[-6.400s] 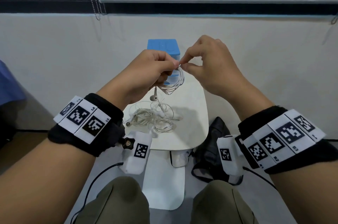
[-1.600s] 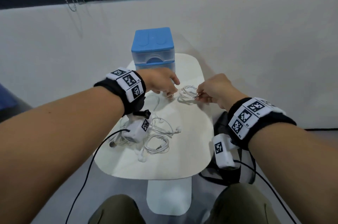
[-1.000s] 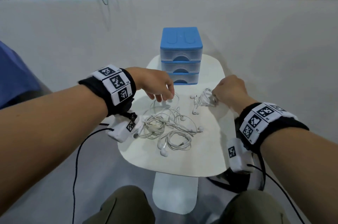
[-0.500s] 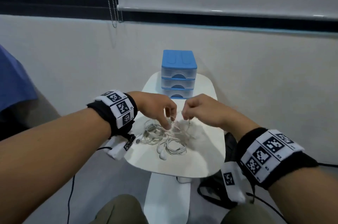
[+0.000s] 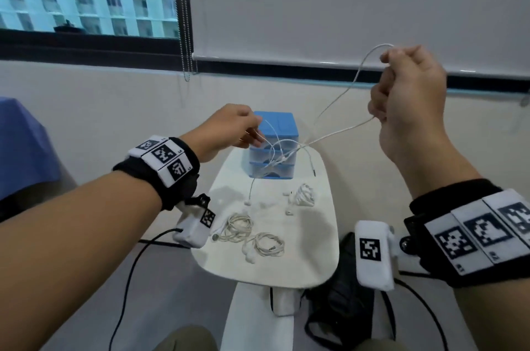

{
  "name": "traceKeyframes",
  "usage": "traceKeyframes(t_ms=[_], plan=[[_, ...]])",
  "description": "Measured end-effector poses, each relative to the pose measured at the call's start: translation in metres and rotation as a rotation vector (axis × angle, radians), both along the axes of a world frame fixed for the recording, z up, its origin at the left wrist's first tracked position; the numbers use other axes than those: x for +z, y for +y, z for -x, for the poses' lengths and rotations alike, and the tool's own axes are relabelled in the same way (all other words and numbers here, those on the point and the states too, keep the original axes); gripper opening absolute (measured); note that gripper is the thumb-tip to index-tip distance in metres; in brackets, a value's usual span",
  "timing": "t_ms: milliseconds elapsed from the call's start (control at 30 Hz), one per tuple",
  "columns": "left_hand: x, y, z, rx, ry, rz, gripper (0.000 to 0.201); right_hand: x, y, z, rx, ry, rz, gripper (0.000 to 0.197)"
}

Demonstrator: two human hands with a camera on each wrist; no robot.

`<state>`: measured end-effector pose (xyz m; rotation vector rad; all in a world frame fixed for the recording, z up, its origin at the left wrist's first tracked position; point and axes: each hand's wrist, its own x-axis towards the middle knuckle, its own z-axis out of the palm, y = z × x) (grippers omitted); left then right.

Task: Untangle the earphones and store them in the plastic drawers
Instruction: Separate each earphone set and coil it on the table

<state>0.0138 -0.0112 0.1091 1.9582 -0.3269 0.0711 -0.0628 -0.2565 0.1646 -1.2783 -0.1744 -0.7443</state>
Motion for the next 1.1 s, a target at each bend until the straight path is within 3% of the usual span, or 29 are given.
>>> traceKeyframes(t_ms=[200,333,433,500,667,767,800,867,900,1000,1100], plan=[[0.015,0.004,0.027,0.211,-0.026,0.243,0.019,0.003,-0.034,0.015,-0.169,-0.086,-0.235,0.015],[0.005,0.017,0.046,0.319,0.026,0.398,0.016,0.009,-0.054,0.025,-0.176,-0.110,-0.455,0.012],[-0.006,0.023,0.058,0.314,0.057,0.269,0.016,0.014,-0.049,0.033,-0.128,-0.079,-0.461,0.011],[-0.012,0.026,0.067,0.221,0.068,0.061,0.015,0.017,-0.037,0.038,-0.069,-0.039,-0.394,0.012],[-0.024,0.025,0.104,-0.343,0.246,-0.442,0.020,0.022,-0.003,0.056,0.330,0.112,-0.005,0.014],[-0.030,0.019,0.121,-0.422,0.252,-0.543,0.026,0.020,0.016,0.072,0.609,0.170,0.303,0.020],[-0.032,0.016,0.125,-0.400,0.229,-0.493,0.030,0.018,0.021,0.076,0.653,0.167,0.395,0.019],[-0.034,0.009,0.130,-0.378,0.161,-0.267,0.057,0.012,0.030,0.082,0.702,0.135,0.546,0.016],[-0.037,0.004,0.133,-0.409,0.130,-0.154,0.059,0.010,0.033,0.083,0.704,0.119,0.604,0.014],[-0.050,-0.010,0.144,-0.479,0.070,-0.004,0.021,0.005,0.027,0.081,0.554,0.143,0.766,0.013],[-0.064,-0.007,0.145,-0.376,0.151,0.197,0.037,-0.006,0.005,0.075,0.344,0.214,0.834,0.012]])
